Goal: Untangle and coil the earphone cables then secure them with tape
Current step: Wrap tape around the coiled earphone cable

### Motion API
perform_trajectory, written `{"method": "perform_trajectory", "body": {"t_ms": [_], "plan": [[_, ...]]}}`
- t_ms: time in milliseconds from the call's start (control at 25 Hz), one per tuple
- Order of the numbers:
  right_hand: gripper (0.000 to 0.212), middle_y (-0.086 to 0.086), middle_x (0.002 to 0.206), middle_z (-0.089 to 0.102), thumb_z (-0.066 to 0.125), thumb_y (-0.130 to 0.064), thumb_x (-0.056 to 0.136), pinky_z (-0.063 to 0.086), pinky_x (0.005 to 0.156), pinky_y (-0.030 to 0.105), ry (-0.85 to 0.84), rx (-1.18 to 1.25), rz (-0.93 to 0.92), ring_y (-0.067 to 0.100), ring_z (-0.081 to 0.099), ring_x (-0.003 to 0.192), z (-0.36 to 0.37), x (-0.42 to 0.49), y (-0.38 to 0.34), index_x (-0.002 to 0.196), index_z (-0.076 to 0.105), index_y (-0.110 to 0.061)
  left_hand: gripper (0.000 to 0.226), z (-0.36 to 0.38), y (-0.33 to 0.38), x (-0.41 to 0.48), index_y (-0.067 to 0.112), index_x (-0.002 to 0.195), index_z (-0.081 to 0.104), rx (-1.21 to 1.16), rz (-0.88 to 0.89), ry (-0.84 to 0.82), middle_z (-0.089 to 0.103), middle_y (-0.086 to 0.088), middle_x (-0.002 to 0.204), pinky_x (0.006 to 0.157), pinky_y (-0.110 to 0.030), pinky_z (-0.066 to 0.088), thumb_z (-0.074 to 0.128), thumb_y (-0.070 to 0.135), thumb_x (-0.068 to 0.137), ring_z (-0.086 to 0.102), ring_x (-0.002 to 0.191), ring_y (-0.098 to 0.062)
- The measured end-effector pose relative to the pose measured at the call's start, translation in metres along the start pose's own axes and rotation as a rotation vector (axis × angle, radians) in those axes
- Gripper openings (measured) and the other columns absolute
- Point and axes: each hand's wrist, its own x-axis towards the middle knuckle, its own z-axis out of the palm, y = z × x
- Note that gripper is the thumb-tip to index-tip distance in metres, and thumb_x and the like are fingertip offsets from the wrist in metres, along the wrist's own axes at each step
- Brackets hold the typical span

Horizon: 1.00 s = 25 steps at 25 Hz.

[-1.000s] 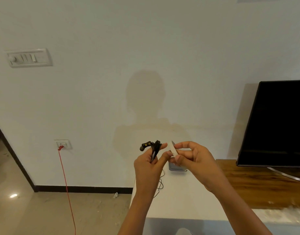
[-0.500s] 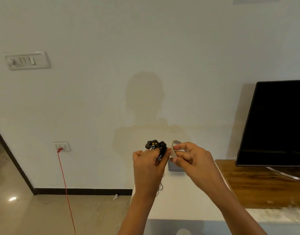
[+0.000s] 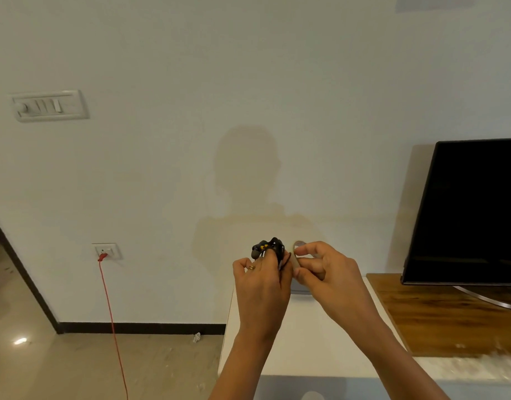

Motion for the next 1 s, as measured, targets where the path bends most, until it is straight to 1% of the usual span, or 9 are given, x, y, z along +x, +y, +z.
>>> {"method": "perform_trajectory", "body": {"t_ms": [80, 200, 320, 440, 600, 720, 760, 880, 1000], "plan": [[0.022, -0.038, 0.057, 0.059, 0.064, -0.016, 0.088, 0.042, 0.063, 0.000, 0.013, -0.014, -0.031, -0.002, 0.060, 0.087, 0.000, -0.001, -0.001, 0.101, 0.051, -0.029, 0.020, -0.002, 0.005, 0.000, 0.016, 0.080, 0.060, -0.139, -0.172, -0.120, 0.056, 0.012, 0.059, 0.063, -0.024, 0.039, 0.051, 0.028, 0.094, 0.028, 0.056, -0.006], [0.022, -0.028, 0.063, 0.062, 0.063, -0.014, 0.089, 0.043, 0.063, 0.002, 0.035, -0.042, -0.054, -0.004, 0.062, 0.081, 0.000, -0.001, -0.001, 0.098, 0.050, -0.030, 0.026, -0.008, 0.009, 0.005, 0.025, 0.071, 0.049, -0.458, -0.447, -0.285, 0.048, 0.014, 0.049, 0.051, -0.020, 0.034, 0.055, 0.022, 0.095, 0.039, 0.049, -0.010], [0.020, -0.019, 0.073, 0.066, 0.062, -0.014, 0.090, 0.046, 0.064, 0.005, 0.027, -0.072, -0.057, -0.012, 0.062, 0.073, 0.002, 0.001, 0.001, 0.094, 0.052, -0.030, 0.037, -0.015, 0.011, 0.010, 0.025, 0.061, 0.042, -0.569, -0.564, -0.324, 0.046, 0.016, 0.046, 0.047, -0.014, 0.031, 0.055, 0.017, 0.095, 0.039, 0.046, -0.006], [0.019, -0.015, 0.072, 0.067, 0.060, -0.011, 0.091, 0.049, 0.064, 0.009, 0.030, -0.085, -0.039, -0.009, 0.063, 0.074, 0.004, 0.005, 0.006, 0.089, 0.055, -0.029, 0.037, -0.015, 0.010, 0.009, 0.015, 0.060, 0.043, -0.642, -0.620, -0.381, 0.040, 0.012, 0.048, 0.049, -0.015, 0.031, 0.055, 0.018, 0.094, 0.035, 0.048, -0.005], [0.016, -0.010, 0.072, 0.071, 0.057, -0.004, 0.089, 0.053, 0.065, 0.012, -0.015, -0.058, -0.006, -0.003, 0.066, 0.069, 0.003, 0.010, 0.013, 0.087, 0.064, -0.019, 0.029, -0.017, 0.006, 0.011, 0.013, 0.064, 0.052, -0.873, -0.782, -0.498, 0.045, 0.004, 0.058, 0.058, -0.017, 0.034, 0.055, 0.018, 0.092, 0.040, 0.058, -0.008], [0.011, -0.005, 0.074, 0.071, 0.061, -0.008, 0.087, 0.055, 0.064, 0.018, -0.040, 0.021, 0.089, 0.000, 0.069, 0.065, 0.002, 0.009, 0.019, 0.083, 0.066, -0.017, 0.022, -0.020, 0.003, 0.011, 0.013, 0.072, 0.059, -0.909, -0.942, -0.616, 0.044, 0.010, 0.050, 0.065, -0.023, 0.035, 0.056, 0.023, 0.092, 0.042, 0.049, -0.004], [0.008, -0.002, 0.073, 0.071, 0.063, -0.011, 0.087, 0.055, 0.062, 0.019, -0.043, 0.055, 0.135, 0.002, 0.069, 0.063, 0.002, 0.008, 0.021, 0.082, 0.067, -0.015, 0.024, -0.019, 0.000, 0.009, 0.013, 0.076, 0.065, -0.905, -1.013, -0.646, 0.040, 0.011, 0.048, 0.065, -0.024, 0.033, 0.054, 0.027, 0.092, 0.041, 0.048, -0.004], [0.008, 0.001, 0.072, 0.071, 0.066, -0.018, 0.086, 0.051, 0.058, 0.019, -0.068, 0.067, 0.235, 0.005, 0.067, 0.059, 0.003, 0.005, 0.032, 0.079, 0.069, -0.016, 0.047, -0.012, -0.011, -0.003, 0.015, 0.086, 0.076, -1.035, -1.224, -0.646, 0.027, 0.007, 0.052, 0.063, -0.027, 0.027, 0.036, 0.036, 0.098, 0.030, 0.050, -0.009], [0.010, -0.004, 0.069, 0.069, 0.067, -0.022, 0.085, 0.046, 0.057, 0.022, -0.073, 0.095, 0.296, 0.003, 0.062, 0.055, 0.003, 0.004, 0.040, 0.076, 0.070, -0.018, 0.048, -0.008, -0.016, -0.012, 0.012, 0.097, 0.074, -1.010, -1.249, -0.624, 0.026, 0.007, 0.054, 0.060, -0.025, 0.025, 0.028, 0.027, 0.099, 0.030, 0.051, -0.008]]}}
